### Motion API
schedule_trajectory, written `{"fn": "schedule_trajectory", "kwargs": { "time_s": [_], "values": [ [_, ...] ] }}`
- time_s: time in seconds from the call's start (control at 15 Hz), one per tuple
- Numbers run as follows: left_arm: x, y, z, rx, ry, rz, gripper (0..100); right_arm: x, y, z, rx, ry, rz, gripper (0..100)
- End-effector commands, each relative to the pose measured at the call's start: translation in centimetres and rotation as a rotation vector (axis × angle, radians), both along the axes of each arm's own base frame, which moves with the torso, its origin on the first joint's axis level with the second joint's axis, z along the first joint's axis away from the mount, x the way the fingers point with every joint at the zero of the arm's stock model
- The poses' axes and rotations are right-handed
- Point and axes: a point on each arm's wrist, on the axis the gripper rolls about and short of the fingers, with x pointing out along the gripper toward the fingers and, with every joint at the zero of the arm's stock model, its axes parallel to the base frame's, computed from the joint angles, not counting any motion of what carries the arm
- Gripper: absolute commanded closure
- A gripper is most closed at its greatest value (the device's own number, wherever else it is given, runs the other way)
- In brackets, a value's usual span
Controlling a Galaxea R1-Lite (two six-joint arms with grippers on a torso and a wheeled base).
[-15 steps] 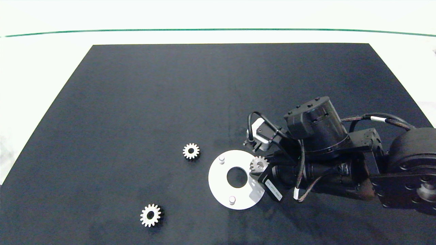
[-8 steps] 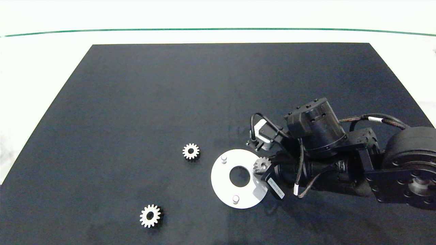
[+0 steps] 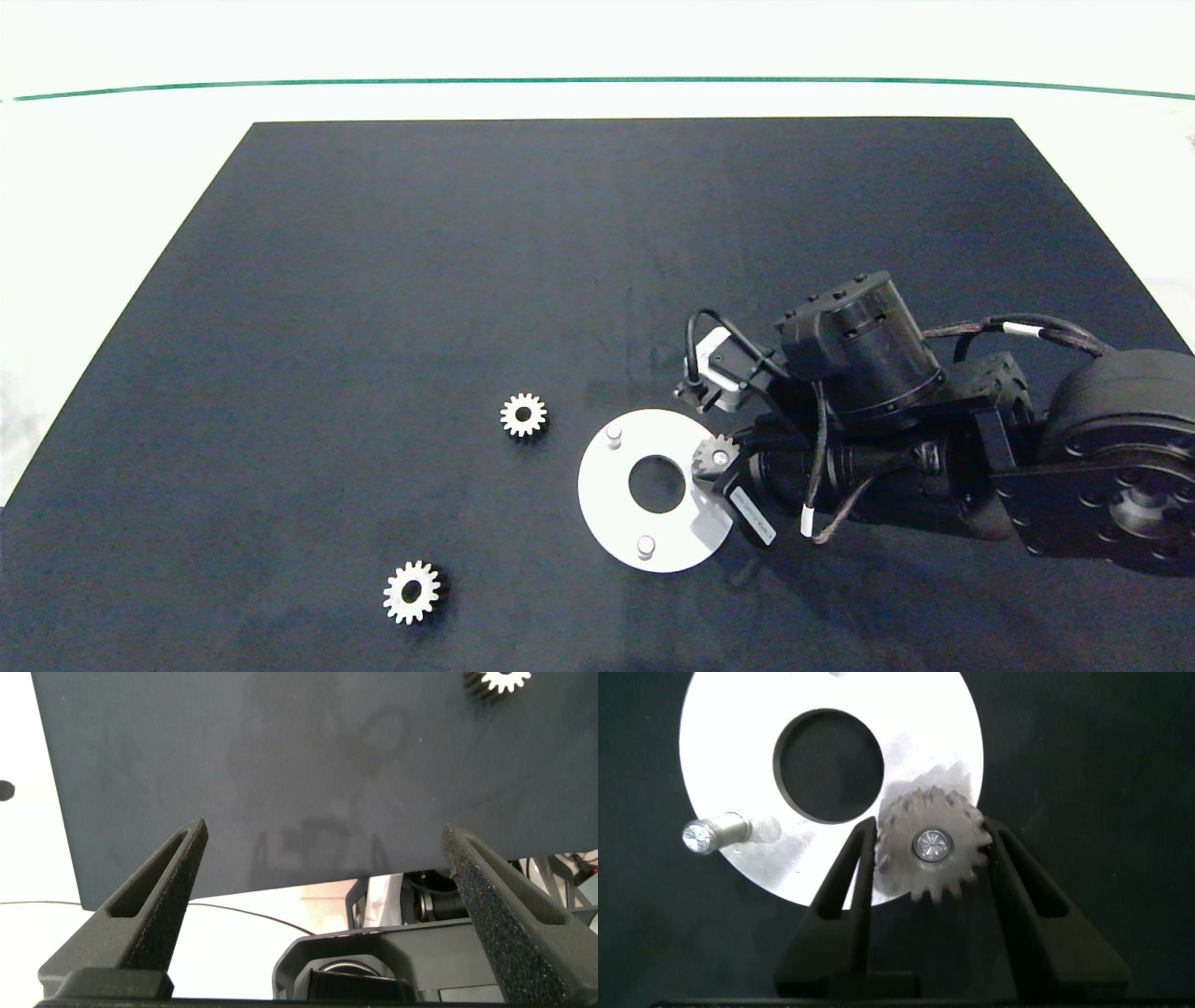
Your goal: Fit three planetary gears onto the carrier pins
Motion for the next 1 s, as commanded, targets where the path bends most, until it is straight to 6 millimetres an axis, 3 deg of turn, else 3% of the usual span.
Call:
{"fn": "schedule_trajectory", "kwargs": {
  "time_s": [0.07, 0.27, 0.4, 0.73, 1.0],
  "values": [
    [0.0, 0.0, 0.1, 0.001, -0.001, 0.001, 0, -0.3, -0.2, 0.2, 0.01, 0.001, -0.006, 0],
    [-0.1, 0.0, 0.3, 0.001, -0.007, -0.005, 0, -0.9, -0.7, 1.1, 0.036, 0.005, -0.025, 0],
    [0.0, 0.0, 0.5, 0.006, -0.005, -0.011, 0, -2.2, -1.9, 2.8, 0.071, -0.002, -0.042, 0],
    [1.3, -0.3, 0.7, 0.057, 0.048, -0.127, 0, -7.4, -7.2, 7.5, 0.2, -0.051, -0.137, 0],
    [3.6, -1.0, 1.3, 0.05, 0.023, -0.229, 0, -10.9, -11.5, 8.7, 0.26, -0.113, -0.201, 0]
  ]
}}
